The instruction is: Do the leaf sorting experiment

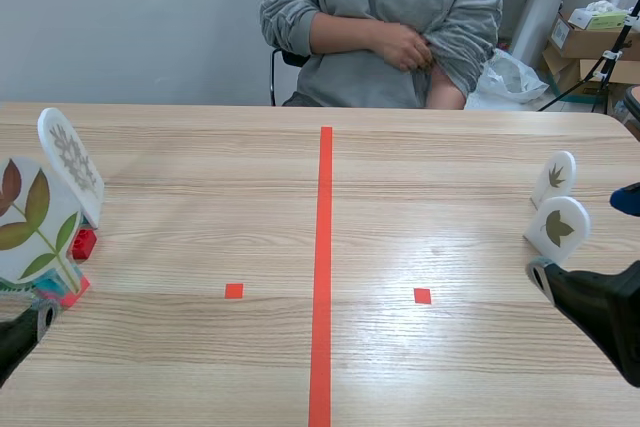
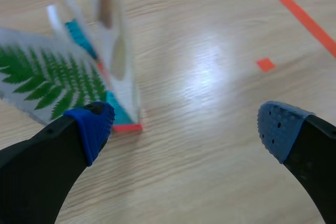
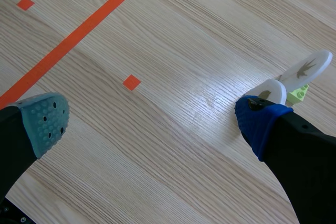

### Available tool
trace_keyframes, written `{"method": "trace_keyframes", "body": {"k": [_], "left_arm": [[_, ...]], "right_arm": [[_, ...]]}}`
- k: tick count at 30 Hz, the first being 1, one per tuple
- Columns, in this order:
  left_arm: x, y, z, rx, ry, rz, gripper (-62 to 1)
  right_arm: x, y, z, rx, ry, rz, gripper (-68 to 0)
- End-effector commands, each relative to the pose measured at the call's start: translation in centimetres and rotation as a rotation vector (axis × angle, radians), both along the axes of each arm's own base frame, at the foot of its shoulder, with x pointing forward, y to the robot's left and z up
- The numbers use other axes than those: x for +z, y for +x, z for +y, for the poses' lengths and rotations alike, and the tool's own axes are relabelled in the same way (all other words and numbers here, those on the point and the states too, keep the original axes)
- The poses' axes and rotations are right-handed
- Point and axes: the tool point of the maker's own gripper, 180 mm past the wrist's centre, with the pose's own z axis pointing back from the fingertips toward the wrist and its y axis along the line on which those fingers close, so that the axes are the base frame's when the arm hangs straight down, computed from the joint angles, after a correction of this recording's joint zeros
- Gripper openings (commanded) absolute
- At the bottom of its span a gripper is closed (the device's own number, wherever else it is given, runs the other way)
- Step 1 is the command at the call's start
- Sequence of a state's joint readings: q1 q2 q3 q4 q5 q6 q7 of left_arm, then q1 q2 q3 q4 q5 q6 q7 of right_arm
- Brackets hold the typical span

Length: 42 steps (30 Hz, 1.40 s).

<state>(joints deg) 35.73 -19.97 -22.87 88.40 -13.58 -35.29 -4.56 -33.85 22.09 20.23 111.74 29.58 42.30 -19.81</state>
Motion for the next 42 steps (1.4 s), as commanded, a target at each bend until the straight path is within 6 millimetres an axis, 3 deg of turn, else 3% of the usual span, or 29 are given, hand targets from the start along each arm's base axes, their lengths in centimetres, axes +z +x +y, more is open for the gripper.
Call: {"method": "trace_keyframes", "body": {"k": [1, 9, 15, 23, 31, 42], "left_arm": [[1.2, -0.6, -1.6, -0.037, -0.024, -0.017, -2.6], [7.9, -0.7, -7.0, -0.137, -0.114, -0.111, -2.6], [11.0, 0.6, -8.4, -0.123, -0.133, -0.208, -2.8], [11.3, 2.2, -10.2, -0.122, -0.160, -0.224, -2.8], [10.0, 1.7, -12.4, -0.174, -0.148, -0.180, -2.8], [9.7, 1.5, -12.8, -0.189, -0.131, -0.174, -2.8]], "right_arm": [[0.5, 0.3, 0.2, 0.015, 0.007, -0.018, 0.4], [0.5, 0.3, 0.2, 0.014, 0.011, -0.018, 0.4], [1.0, 0.3, 0.5, 0.014, 0.051, -0.027, 0.4], [1.4, 0.5, 0.8, 0.013, 0.079, -0.039, 0.4], [1.4, 0.5, 0.8, 0.013, 0.079, -0.039, 0.4], [1.4, 0.5, 0.8, 0.013, 0.079, -0.039, 0.4]]}}
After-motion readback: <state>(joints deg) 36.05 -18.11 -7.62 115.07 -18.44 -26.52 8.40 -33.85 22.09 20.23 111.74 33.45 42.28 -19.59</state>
